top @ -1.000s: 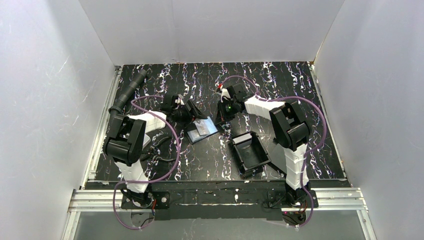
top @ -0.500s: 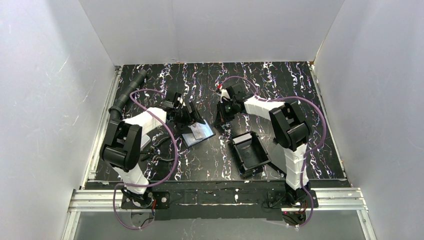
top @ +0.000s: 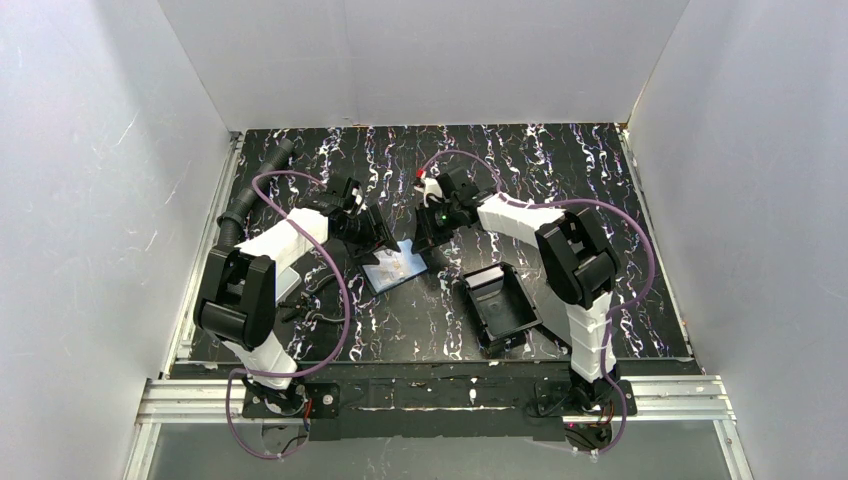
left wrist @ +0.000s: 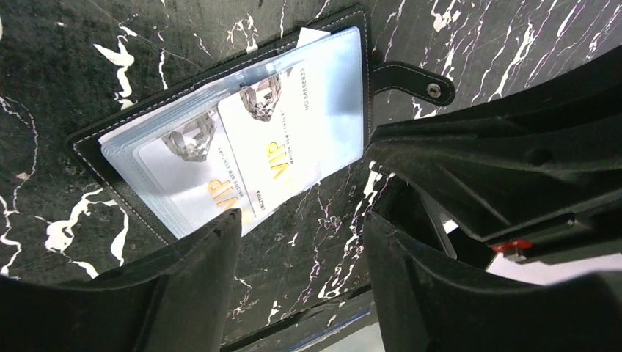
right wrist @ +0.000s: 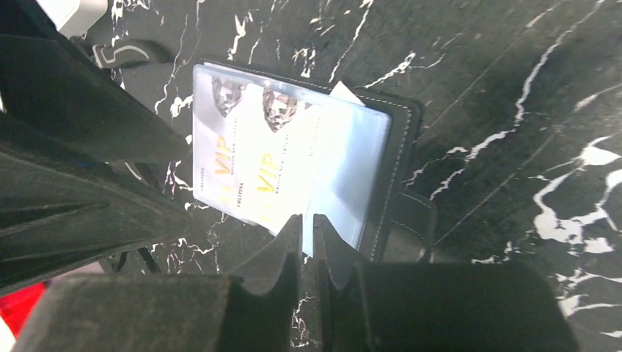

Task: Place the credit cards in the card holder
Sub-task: Insert the credit card into the card holder.

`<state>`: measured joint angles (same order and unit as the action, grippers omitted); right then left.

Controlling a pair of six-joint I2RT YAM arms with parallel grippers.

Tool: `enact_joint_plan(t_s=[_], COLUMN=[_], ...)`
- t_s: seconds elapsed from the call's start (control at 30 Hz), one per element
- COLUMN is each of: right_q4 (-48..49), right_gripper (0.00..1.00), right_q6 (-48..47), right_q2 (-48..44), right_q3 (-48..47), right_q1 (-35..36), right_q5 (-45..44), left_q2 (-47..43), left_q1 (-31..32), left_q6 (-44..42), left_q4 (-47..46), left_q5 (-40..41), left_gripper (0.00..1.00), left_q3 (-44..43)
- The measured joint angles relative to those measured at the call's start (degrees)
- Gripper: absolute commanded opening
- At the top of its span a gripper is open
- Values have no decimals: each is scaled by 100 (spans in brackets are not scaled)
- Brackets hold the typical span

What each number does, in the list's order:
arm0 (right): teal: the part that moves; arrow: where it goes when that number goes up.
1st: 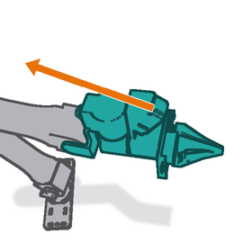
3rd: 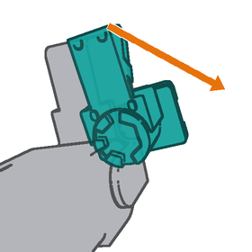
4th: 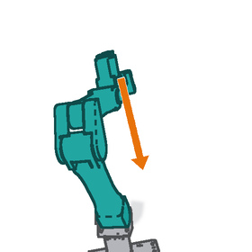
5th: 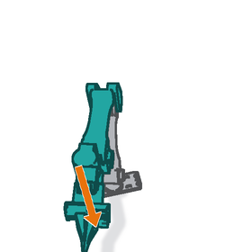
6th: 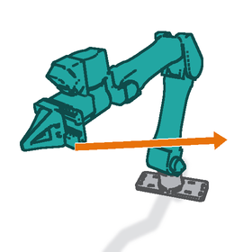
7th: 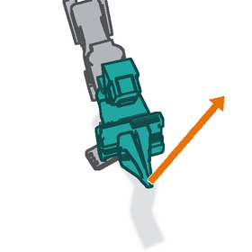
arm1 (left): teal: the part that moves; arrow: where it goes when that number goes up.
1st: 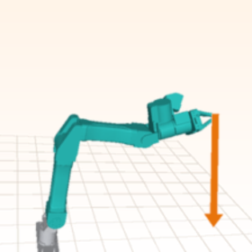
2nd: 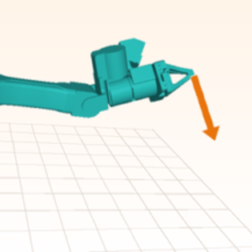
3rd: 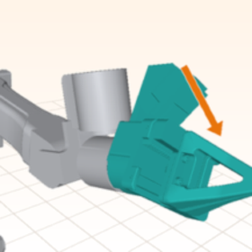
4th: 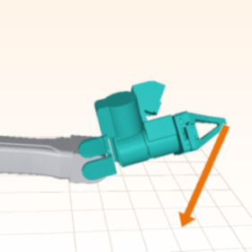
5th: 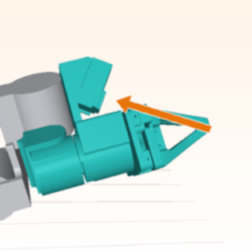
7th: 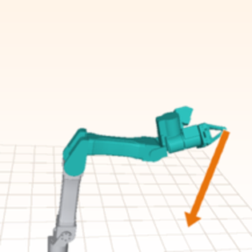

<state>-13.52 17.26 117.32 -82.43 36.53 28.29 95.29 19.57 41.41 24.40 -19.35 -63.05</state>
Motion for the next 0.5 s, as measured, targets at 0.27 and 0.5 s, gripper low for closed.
enact_joint_plan(t_s=[0.27,0.5], right_q4=[-4,-9], right_gripper=[19,19], right_q6=[22,7], right_q2=[52,181], right_q3=[-2,-2], right_q1=[48,31], right_q5=[-9,-140], left_q2=[188,481], left_q1=[39,166], left_q6=[219,339], left_q4=[-254,-531], left_q5=[-37,-107], left_gripper=[65,65], left_q3=[142,144])
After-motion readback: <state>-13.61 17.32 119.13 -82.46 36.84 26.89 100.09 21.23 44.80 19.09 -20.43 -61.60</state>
